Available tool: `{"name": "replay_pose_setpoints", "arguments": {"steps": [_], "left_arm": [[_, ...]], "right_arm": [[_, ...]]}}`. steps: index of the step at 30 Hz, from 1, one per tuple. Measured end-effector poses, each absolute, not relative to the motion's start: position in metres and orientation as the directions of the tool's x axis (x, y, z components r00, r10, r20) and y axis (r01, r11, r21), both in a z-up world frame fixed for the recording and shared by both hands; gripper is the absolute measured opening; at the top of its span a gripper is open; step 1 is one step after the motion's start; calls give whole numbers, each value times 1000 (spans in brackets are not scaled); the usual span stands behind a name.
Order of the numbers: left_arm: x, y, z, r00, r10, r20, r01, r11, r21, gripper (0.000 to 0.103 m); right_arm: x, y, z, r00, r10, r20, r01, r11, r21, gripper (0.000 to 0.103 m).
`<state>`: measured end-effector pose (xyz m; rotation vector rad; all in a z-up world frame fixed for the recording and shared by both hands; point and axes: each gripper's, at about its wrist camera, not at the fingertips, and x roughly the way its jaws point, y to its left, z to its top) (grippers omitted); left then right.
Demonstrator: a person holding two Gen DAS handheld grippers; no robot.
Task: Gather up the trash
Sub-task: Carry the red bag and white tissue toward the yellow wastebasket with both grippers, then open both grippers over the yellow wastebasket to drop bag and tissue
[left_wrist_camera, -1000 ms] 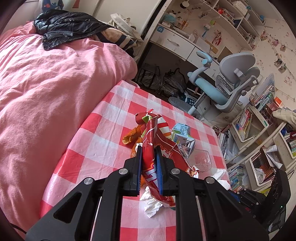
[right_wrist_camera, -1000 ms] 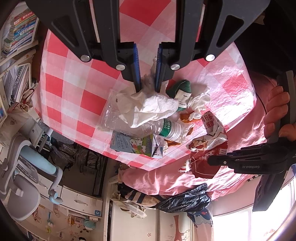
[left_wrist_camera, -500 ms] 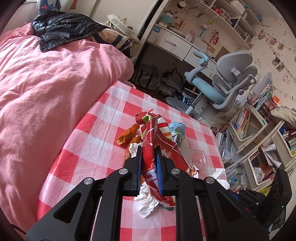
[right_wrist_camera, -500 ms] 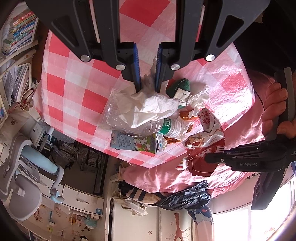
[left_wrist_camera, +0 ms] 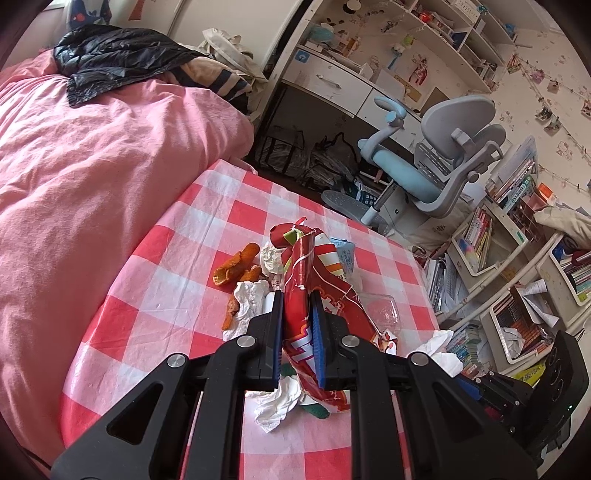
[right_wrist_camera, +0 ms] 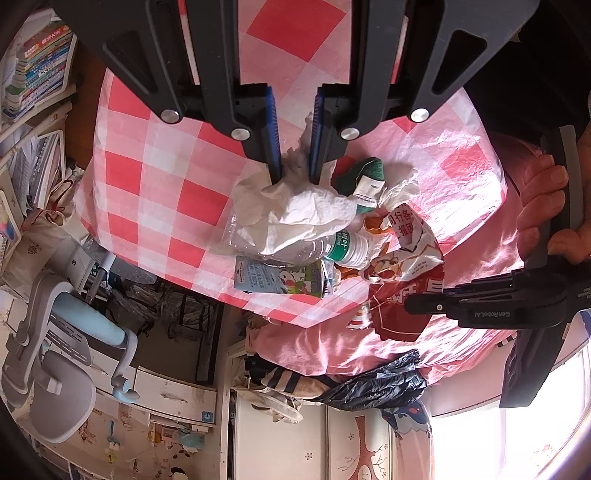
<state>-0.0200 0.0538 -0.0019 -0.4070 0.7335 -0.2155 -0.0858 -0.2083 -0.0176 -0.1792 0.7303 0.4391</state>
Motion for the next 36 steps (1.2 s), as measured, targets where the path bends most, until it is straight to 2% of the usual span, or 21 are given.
{"name": "replay_pose_setpoints", "arguments": {"steps": [13, 20, 23, 27, 34, 36], "left_arm": [[-21, -4, 4, 698, -394, -597, 139, 894, -426, 13], [-27, -75, 4, 644, -469, -605, 248, 875, -415, 13], [-34, -112, 1, 612, -500, -612, 303, 864, -402, 13], [-45, -162, -6, 566, -536, -626, 371, 844, -388, 13], [-70, -244, -18, 483, -587, -649, 488, 796, -357, 13], [-80, -266, -24, 457, -597, -659, 523, 780, -343, 13]], "right_arm": [[-98, -259, -9, 693, 244, -678, -335, 942, -4, 16], [-109, -341, -29, 640, 3, -768, -122, 988, -97, 16], [-119, -398, -50, 552, -102, -827, 4, 993, -120, 16], [-136, -453, -89, 385, -149, -911, 98, 988, -121, 16], [-173, -505, -160, 75, -158, -984, 107, 983, -150, 16], [-182, -514, -180, -13, -140, -990, 86, 986, -141, 20]]}}
